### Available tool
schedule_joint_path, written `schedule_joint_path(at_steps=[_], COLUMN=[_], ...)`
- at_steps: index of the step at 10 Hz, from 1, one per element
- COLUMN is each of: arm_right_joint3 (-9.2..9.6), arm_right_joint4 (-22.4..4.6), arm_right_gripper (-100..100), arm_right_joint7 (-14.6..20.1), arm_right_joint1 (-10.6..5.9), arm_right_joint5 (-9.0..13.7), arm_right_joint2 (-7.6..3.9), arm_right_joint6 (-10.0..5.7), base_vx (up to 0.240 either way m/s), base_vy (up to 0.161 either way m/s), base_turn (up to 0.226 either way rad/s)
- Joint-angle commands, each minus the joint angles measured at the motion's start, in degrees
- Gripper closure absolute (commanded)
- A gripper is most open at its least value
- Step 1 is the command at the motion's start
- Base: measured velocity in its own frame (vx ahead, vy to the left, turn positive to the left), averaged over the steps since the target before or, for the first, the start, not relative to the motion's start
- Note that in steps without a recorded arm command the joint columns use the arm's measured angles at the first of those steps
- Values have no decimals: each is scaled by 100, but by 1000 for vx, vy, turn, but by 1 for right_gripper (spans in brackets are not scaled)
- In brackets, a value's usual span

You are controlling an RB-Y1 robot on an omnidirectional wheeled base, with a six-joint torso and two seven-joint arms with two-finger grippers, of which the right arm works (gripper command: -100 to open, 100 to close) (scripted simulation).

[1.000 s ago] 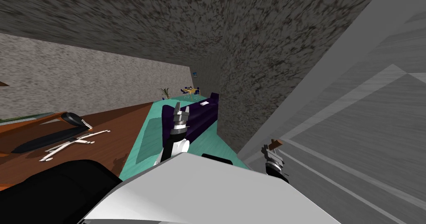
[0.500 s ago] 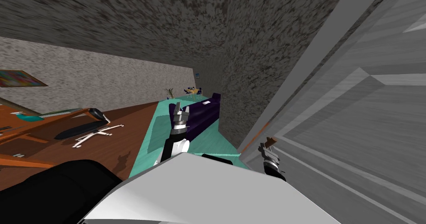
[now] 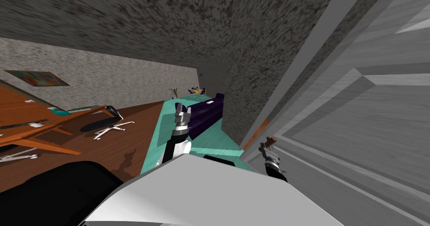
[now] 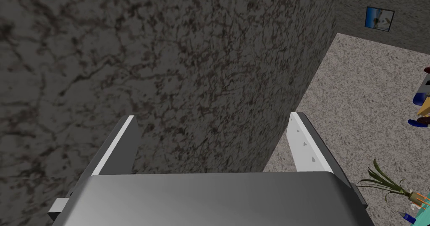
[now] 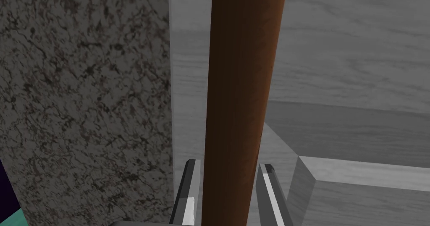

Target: Pull the door open

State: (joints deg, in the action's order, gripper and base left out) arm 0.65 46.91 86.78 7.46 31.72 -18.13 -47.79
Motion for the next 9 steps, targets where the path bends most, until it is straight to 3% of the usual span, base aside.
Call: schedule_joint_path(at_steps=[1,5,7,9], arm_right_joint3=[125,434,451,662], arm_right_joint4=[26,169,138,214], arm_right_gripper=[100,100,100,100], arm_right_joint7=[97,322,353,500], arm_right_joint1=[62,178,154,262], arm_right_joint5=[-70,-247,-258,-379], arm_right_joint2=[-36,-166,-184,-275], arm_right_joint6=[-31,-75,-98,-167], base_vx=[-212,-236,-175,-196], base_vy=[-27,0,5,-26], base_turn=[65,63,37,69])
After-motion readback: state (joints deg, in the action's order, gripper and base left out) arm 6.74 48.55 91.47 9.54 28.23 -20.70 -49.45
